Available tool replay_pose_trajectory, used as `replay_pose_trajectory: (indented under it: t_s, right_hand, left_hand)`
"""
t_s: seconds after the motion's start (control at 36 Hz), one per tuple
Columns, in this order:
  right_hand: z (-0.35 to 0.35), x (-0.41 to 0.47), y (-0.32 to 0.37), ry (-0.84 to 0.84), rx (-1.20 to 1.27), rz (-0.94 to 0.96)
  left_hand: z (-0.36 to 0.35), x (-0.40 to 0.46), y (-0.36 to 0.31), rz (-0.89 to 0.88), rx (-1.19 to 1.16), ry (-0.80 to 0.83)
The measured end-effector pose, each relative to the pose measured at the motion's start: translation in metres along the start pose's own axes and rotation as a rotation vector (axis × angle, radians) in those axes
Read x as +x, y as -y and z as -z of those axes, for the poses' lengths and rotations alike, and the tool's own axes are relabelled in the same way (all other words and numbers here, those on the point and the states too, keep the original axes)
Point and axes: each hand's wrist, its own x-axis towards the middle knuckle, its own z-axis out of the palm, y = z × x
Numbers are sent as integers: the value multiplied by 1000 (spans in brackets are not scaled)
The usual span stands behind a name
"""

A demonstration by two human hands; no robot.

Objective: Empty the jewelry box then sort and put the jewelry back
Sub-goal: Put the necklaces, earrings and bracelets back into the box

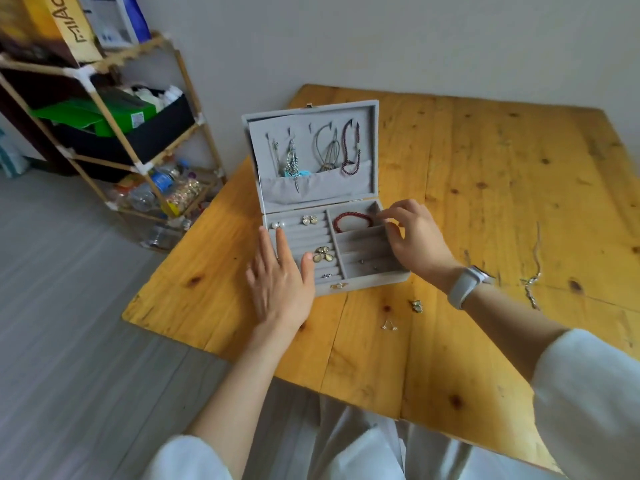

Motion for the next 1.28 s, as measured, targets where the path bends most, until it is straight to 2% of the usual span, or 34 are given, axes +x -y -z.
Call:
replay_pose_trajectory:
  t_s: [0.08, 0.17, 0.22, 0.28, 0.36, 0.5, 0.67, 0.86, 1.03, 1.28]
  right_hand:
    - [12, -29, 3, -53, 76, 14]
    - [19, -65, 5, -39, 120, 30]
    - [19, -89, 6, -22, 128, 37]
    - [16, -109, 5, 10, 96, 44]
    - [6, -128, 2, 29, -14, 78]
    - [-5, -134, 3, 48, -88, 49]
    - [-10, -133, 2, 31, -23, 40]
    - [-6, -134, 4, -51, 216, -39]
    - [1, -135, 4, -76, 324, -114]
    - [4, -136, 6, -69, 345, -103]
  left_hand:
    - [-1, -14, -1, -64, -62, -137]
    - [-6, -41, -4, -186, -110, -284]
    - [-10, -59, -8, -265, -153, -326]
    - [-17, -72, -12, -347, -210, -311]
    - [-28, -81, -13, -441, -305, -199]
    - [-35, -81, -10, -430, -313, -94]
    - [-33, -86, -16, -417, -234, -52]
    - [-39, -83, -34, -426, -264, -20]
    - [-42, -82, -34, -444, -280, -25]
    - [-44, -80, -35, -447, -311, -52]
